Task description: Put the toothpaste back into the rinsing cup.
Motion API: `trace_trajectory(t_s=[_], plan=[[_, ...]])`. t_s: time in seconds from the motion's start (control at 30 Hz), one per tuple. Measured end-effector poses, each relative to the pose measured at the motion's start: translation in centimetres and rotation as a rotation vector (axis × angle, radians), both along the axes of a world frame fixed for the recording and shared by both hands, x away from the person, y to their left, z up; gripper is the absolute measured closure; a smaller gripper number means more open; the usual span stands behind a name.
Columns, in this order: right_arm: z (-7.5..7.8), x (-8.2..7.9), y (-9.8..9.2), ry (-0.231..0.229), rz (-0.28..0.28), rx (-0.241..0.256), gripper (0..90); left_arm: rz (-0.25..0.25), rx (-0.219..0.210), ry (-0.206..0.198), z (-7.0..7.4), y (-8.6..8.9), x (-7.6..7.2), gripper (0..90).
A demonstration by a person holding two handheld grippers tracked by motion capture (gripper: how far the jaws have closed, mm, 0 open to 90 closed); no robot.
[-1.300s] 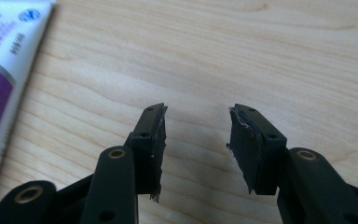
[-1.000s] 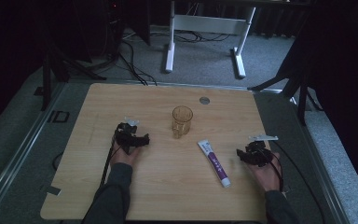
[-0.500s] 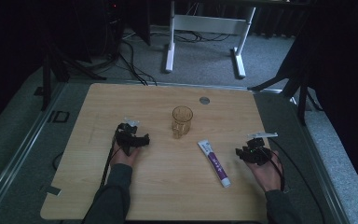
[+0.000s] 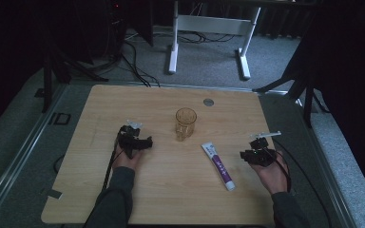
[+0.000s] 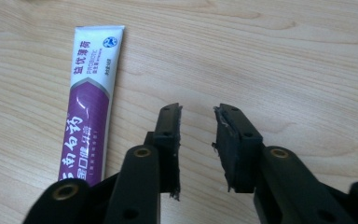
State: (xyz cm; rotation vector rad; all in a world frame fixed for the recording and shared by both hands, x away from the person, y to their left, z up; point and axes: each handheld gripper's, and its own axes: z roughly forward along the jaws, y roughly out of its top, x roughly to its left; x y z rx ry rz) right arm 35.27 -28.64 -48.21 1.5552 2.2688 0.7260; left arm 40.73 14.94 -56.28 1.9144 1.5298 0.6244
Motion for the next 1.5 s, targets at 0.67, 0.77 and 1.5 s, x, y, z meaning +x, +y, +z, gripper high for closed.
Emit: trace_trajectory(t_s=[0.67, 0.77, 1.5], plan=[[0.4, 0.4, 1.7, 0.046, 0.037, -0.038, 72.2, 0.001, 0.0, -0.001, 0.0, 0.0, 0.0, 13.8], [0.4, 0.5, 1.9, 0.052, 0.044, -0.04, 72.0, 0.001, 0.0, -0.001, 0.0, 0.0, 0.0, 13.8], [0.9, 1.1, 4.0, 0.1, 0.087, -0.083, 71.0, -0.003, 0.0, -0.001, 0.0, -0.1, -0.1, 13.8]])
